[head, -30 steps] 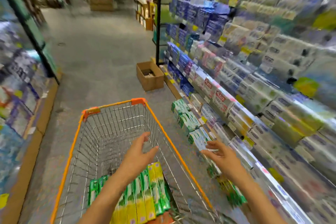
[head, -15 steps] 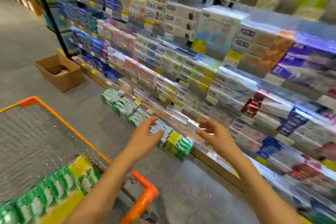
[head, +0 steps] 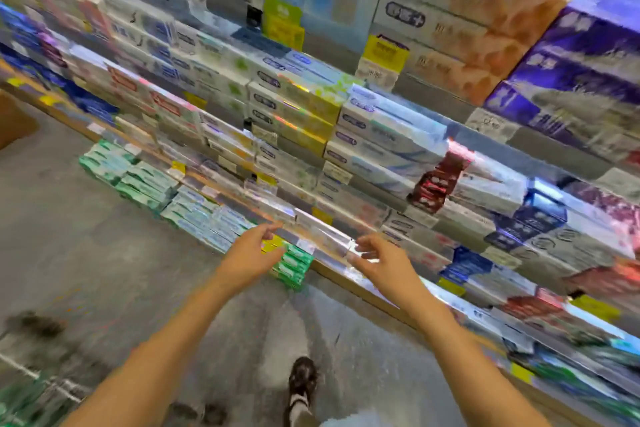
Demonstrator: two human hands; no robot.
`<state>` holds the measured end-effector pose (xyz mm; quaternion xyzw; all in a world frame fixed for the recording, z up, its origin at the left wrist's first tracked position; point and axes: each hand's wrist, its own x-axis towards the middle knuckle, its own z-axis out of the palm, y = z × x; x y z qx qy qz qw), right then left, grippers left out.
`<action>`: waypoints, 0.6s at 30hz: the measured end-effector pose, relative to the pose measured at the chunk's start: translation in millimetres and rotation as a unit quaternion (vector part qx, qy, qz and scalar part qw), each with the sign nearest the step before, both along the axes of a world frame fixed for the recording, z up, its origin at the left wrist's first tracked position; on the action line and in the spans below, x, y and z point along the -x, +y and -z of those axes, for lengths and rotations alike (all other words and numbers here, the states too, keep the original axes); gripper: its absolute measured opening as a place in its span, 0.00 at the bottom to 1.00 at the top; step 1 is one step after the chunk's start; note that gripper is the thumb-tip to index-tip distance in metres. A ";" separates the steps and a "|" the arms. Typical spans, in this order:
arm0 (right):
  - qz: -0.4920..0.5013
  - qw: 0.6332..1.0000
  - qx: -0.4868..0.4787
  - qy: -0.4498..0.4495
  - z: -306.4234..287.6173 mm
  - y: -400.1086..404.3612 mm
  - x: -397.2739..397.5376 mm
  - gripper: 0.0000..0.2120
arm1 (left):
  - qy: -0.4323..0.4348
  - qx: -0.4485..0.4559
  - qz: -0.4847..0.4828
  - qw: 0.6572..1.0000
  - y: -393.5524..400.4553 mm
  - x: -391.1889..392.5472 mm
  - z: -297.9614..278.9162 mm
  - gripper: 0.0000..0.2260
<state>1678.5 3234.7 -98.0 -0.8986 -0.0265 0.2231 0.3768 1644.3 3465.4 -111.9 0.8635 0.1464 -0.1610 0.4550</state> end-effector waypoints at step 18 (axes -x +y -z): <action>0.001 0.991 0.101 0.092 301.6 56.6 -135.6 0.20 | 0.071 -0.272 0.345 0.895 57.1 -167.9 339.8 0.36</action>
